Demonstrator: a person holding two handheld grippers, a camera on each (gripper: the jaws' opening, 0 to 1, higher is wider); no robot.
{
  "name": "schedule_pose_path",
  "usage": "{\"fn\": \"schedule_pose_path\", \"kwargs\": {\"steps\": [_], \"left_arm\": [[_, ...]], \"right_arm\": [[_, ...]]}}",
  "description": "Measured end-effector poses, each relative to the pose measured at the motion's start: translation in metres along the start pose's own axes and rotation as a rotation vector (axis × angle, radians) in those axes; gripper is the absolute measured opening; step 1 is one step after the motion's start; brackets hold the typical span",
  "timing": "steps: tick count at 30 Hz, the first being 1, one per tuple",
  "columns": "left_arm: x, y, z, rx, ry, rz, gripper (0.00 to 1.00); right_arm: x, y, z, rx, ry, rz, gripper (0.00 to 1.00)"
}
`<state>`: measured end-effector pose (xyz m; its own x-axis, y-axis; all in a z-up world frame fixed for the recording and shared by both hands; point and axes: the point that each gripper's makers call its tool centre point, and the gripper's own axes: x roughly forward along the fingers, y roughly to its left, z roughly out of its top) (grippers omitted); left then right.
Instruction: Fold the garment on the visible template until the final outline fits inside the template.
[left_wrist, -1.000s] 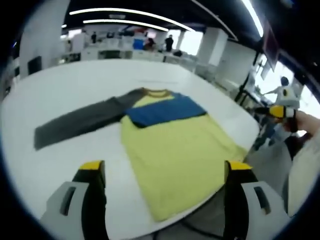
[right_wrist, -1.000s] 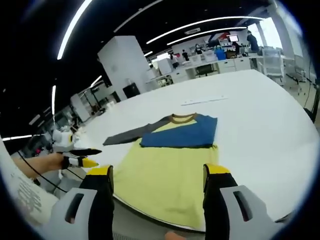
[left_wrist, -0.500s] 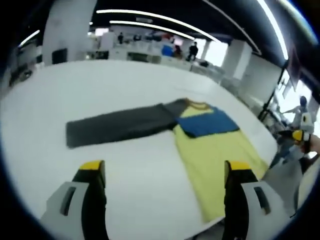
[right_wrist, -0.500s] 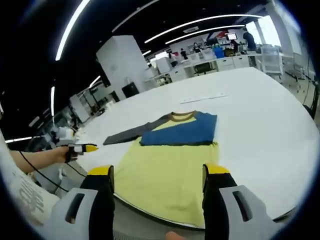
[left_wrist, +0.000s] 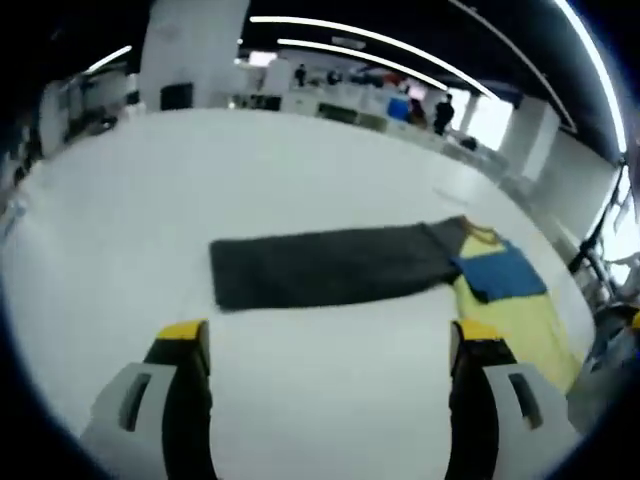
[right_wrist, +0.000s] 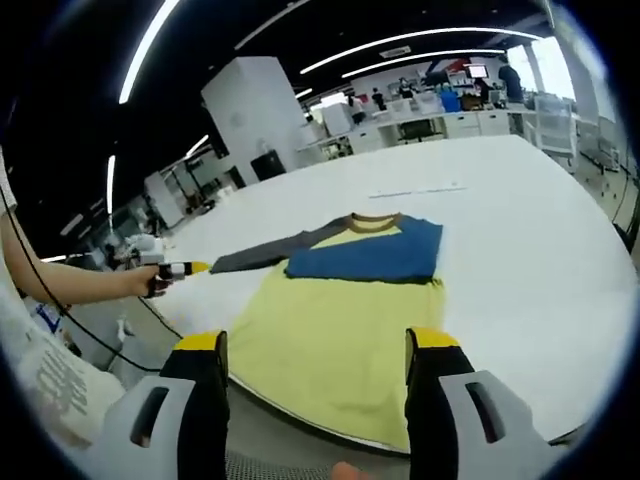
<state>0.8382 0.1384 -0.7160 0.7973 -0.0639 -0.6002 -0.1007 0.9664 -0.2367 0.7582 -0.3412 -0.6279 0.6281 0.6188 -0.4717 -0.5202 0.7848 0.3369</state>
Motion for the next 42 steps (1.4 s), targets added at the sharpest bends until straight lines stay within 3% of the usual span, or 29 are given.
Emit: {"fn": "schedule_pose_path", "kwargs": {"steps": [5,12,16,22,24,29,32,36,38,41,42], "left_arm": [[0.012,0.003,-0.006,0.017,0.038,-0.006,0.95],[0.03,0.02,-0.011,-0.038,0.072,0.007,0.95],[0.035,0.022,-0.004,-0.078,0.041,0.008,0.95],[0.047,0.022,0.005,-0.073,0.012,0.0,0.92],[0.051,0.019,0.007,-0.078,0.005,-0.02,0.85],[0.055,0.031,0.01,-0.075,-0.019,0.034,0.7],[0.054,0.043,0.017,-0.184,-0.068,0.067,0.57],[0.052,0.062,0.015,-0.292,-0.095,0.124,0.32],[0.056,0.07,0.012,-0.279,-0.089,0.129,0.23],[0.063,0.085,0.001,-0.241,-0.037,0.161,0.03],[0.064,0.087,0.004,-0.246,-0.055,0.165,0.01]], "right_arm": [[0.002,0.003,-0.002,0.002,0.007,0.008,0.72],[0.002,0.007,-0.007,0.005,0.025,0.015,0.72],[0.001,0.005,-0.008,0.01,0.03,0.009,0.72],[0.005,0.004,-0.008,0.011,0.041,0.006,0.72],[0.006,0.004,-0.007,0.011,0.04,0.007,0.72],[0.009,0.008,-0.003,0.013,0.024,0.019,0.73],[0.007,0.01,0.001,0.014,0.003,0.026,0.73],[0.007,0.01,0.002,0.013,-0.001,0.025,0.73],[0.008,0.01,0.002,0.009,0.001,0.021,0.72],[0.009,0.009,0.004,0.006,-0.006,0.017,0.71],[0.009,0.01,0.005,0.005,-0.01,0.017,0.71]]}}
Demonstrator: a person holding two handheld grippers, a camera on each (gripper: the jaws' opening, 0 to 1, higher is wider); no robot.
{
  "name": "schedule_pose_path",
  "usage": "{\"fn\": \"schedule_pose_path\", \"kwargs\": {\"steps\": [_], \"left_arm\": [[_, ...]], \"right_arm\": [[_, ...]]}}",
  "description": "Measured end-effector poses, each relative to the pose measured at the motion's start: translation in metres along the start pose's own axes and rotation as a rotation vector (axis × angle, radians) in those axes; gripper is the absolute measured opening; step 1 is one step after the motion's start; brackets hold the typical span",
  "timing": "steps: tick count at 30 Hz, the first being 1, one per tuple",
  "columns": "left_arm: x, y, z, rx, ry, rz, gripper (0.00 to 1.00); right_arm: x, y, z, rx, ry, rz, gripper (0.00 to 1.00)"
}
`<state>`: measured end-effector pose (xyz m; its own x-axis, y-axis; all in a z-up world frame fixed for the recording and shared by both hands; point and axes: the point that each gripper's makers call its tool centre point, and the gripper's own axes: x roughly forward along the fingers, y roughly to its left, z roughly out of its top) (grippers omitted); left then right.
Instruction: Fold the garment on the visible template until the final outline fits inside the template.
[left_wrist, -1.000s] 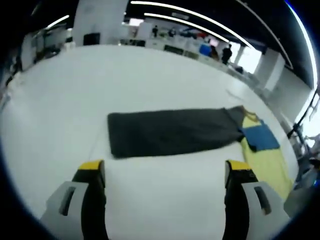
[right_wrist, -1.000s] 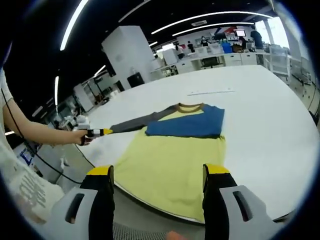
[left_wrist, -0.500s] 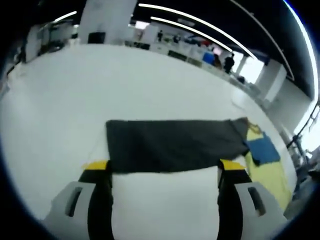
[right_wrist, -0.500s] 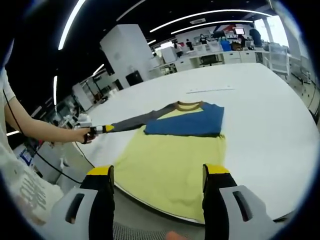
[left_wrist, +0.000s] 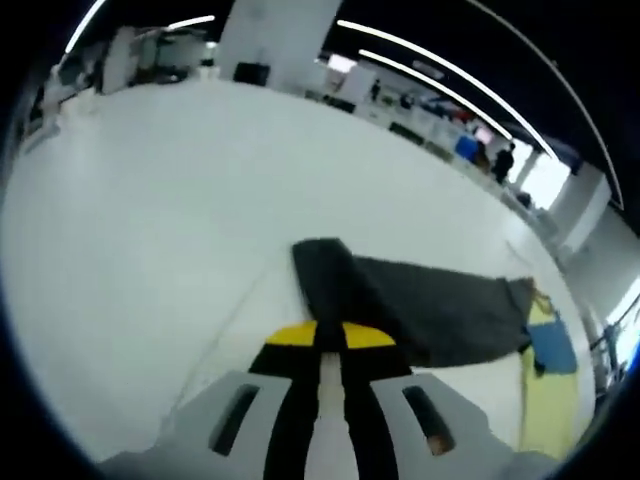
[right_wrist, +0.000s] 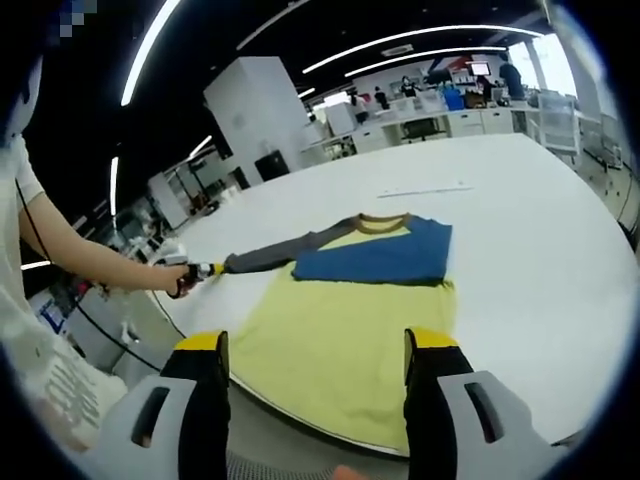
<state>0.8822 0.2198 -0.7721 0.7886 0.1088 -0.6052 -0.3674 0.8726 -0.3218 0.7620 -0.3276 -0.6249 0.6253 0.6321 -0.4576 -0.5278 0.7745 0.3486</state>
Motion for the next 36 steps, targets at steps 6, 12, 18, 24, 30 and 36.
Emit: {"fn": "schedule_pose_path", "kwargs": {"steps": [6,12,18,24,30,36], "left_arm": [[0.007,0.011,0.004,-0.053,-0.015,0.024,0.0],[-0.002,0.009,0.023,-0.097,-0.095,0.012,0.0],[-0.013,0.002,0.036,-0.08,-0.145,-0.019,0.0],[-0.02,-0.011,0.042,-0.062,-0.17,-0.045,0.0],[-0.026,-0.032,0.063,-0.019,-0.22,-0.082,0.0],[-0.033,-0.056,0.093,0.042,-0.276,-0.127,0.0]], "right_arm": [[0.004,0.009,0.006,-0.009,-0.036,0.019,0.69],[0.007,0.011,0.005,-0.008,-0.034,0.028,0.69],[0.009,0.013,0.007,-0.002,-0.044,0.038,0.69],[0.008,0.014,0.007,-0.003,-0.05,0.044,0.69],[0.005,0.014,0.007,-0.001,-0.058,0.043,0.69],[0.001,0.012,0.006,0.008,-0.072,0.036,0.69]]}}
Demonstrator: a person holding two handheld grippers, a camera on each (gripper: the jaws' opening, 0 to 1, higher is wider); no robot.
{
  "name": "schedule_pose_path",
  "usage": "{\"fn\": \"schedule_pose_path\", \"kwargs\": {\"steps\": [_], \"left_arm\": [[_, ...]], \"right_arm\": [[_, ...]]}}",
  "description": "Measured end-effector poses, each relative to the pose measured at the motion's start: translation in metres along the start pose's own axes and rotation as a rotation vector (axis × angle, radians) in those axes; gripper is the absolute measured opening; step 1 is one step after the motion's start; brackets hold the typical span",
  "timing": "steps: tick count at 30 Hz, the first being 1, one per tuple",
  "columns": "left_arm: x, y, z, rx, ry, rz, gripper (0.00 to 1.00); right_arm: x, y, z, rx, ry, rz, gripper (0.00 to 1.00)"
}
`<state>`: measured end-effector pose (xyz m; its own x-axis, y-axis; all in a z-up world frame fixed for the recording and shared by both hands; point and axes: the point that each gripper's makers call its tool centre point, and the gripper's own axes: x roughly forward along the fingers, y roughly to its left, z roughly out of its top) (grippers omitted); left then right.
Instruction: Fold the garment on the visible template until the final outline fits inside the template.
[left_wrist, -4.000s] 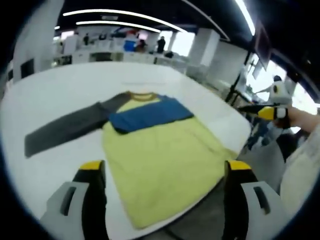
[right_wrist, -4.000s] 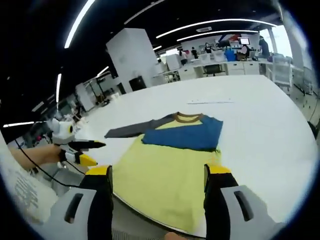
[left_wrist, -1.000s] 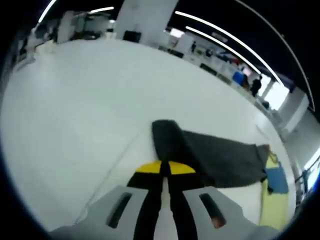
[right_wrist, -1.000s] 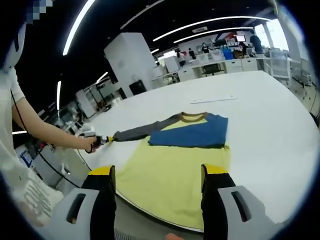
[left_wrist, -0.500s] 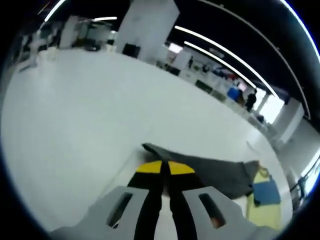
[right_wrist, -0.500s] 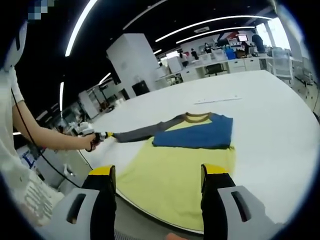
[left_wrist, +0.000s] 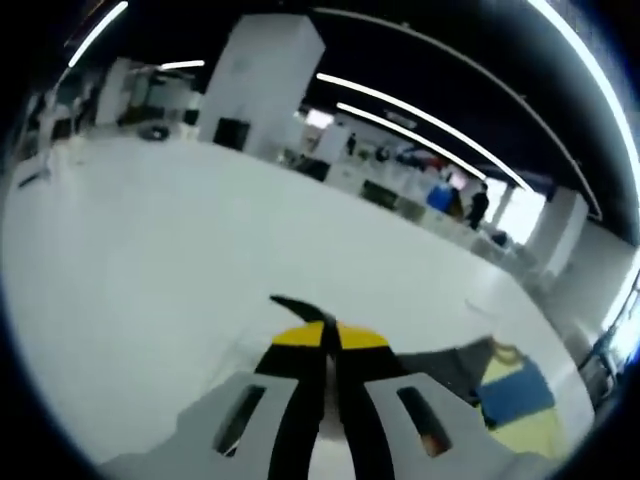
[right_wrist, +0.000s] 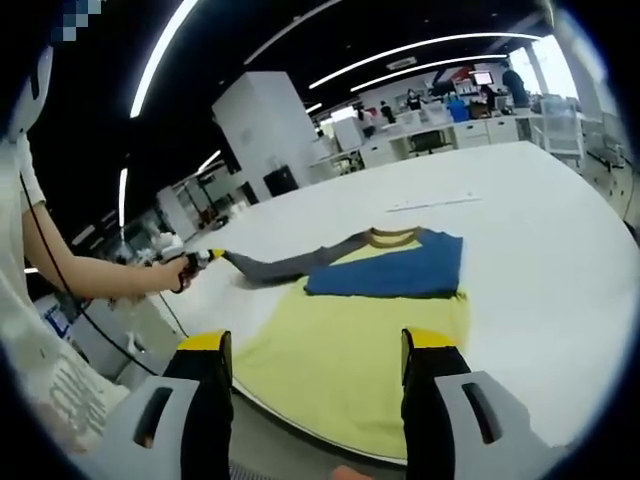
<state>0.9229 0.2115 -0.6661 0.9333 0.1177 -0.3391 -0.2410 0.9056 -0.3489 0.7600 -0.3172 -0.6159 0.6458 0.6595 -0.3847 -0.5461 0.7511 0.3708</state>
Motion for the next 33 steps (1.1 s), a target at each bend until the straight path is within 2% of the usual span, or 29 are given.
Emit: {"fn": "schedule_pose_path", "kwargs": {"steps": [5,11,15,21,24,27,33], "left_arm": [[0.003,-0.028,0.02,0.063,-0.028,-0.05,0.0],[0.008,-0.059,0.05,0.115,-0.097,-0.106,0.0],[0.01,-0.074,0.072,0.119,-0.153,-0.138,0.0],[0.015,-0.093,0.094,0.136,-0.198,-0.172,0.0],[0.017,-0.11,0.107,0.15,-0.227,-0.211,0.0],[0.018,-0.126,0.114,0.174,-0.243,-0.249,0.0],[0.017,-0.181,0.117,0.334,-0.24,-0.362,0.0]], "right_arm": [[-0.002,-0.001,-0.001,0.006,-0.007,-0.005,0.68],[-0.006,-0.005,0.0,0.012,-0.02,-0.014,0.68],[-0.008,-0.007,0.0,0.018,-0.027,-0.021,0.68],[-0.009,-0.007,-0.003,0.027,-0.031,-0.023,0.68],[-0.009,-0.007,-0.004,0.032,-0.033,-0.023,0.68],[-0.01,-0.009,-0.004,0.036,-0.038,-0.027,0.68],[-0.013,-0.014,-0.004,0.041,-0.045,-0.036,0.68]]}}
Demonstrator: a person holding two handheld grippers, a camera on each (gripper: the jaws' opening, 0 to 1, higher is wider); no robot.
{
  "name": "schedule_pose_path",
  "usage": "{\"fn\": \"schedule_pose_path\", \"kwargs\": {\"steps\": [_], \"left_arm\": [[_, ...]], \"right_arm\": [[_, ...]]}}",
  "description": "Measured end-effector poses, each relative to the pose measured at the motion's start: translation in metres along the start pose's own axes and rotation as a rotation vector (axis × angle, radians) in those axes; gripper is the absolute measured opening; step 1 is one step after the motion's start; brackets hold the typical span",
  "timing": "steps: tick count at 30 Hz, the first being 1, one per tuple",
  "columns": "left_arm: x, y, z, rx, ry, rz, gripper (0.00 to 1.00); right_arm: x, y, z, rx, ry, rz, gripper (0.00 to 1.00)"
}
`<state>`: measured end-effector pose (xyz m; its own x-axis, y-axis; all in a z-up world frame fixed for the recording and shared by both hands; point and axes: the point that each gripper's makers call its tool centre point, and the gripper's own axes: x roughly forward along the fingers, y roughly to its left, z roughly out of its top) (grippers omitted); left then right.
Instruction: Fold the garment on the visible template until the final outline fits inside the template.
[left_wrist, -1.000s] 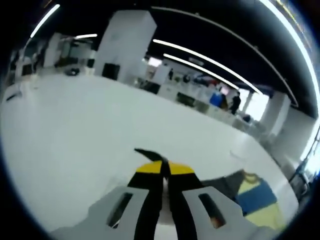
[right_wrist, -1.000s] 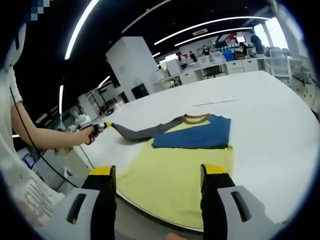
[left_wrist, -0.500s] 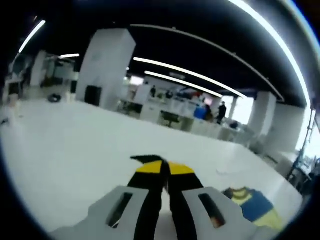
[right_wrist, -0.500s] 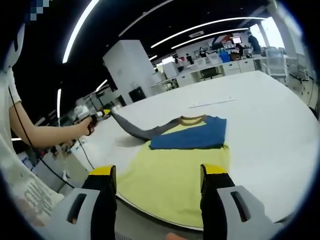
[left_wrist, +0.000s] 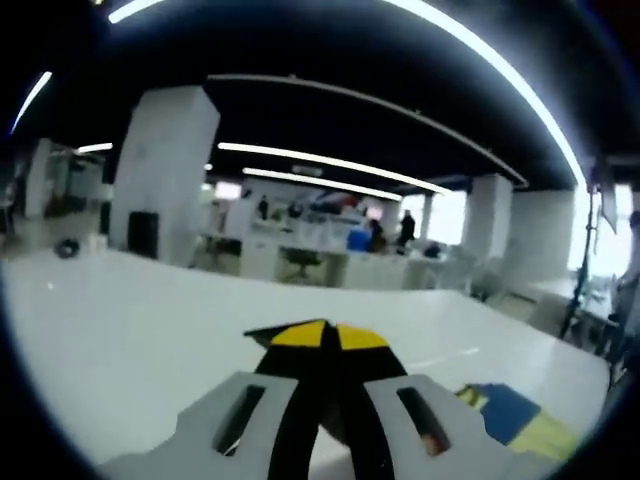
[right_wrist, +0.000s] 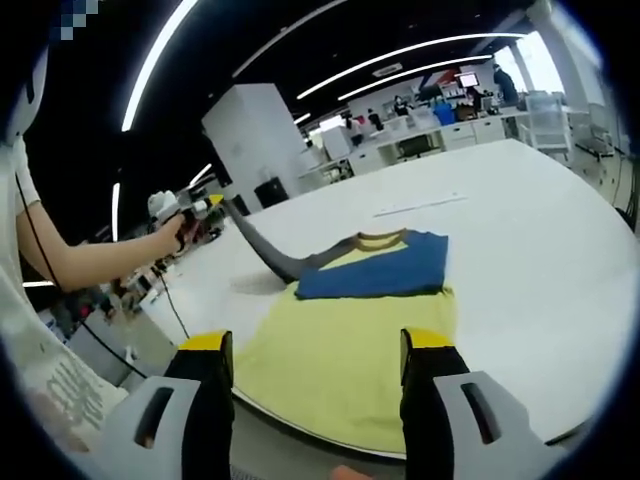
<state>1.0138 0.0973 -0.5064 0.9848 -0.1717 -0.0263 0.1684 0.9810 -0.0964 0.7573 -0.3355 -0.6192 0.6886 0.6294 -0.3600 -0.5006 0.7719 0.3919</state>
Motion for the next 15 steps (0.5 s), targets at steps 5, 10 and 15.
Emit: {"fn": "schedule_pose_path", "kwargs": {"steps": [5,10,15], "left_arm": [[0.016,-0.04,0.016,0.069,-0.001,-0.099,0.0],[0.029,-0.074,0.029,0.092,-0.018,-0.175,0.0],[0.036,-0.11,0.031,0.109,-0.023,-0.261,0.0]], "right_arm": [[-0.003,-0.003,-0.001,0.006,-0.005,-0.008,0.67],[-0.005,-0.005,-0.003,0.015,-0.007,-0.014,0.67],[-0.005,-0.005,-0.002,0.019,-0.015,-0.015,0.68]]}}
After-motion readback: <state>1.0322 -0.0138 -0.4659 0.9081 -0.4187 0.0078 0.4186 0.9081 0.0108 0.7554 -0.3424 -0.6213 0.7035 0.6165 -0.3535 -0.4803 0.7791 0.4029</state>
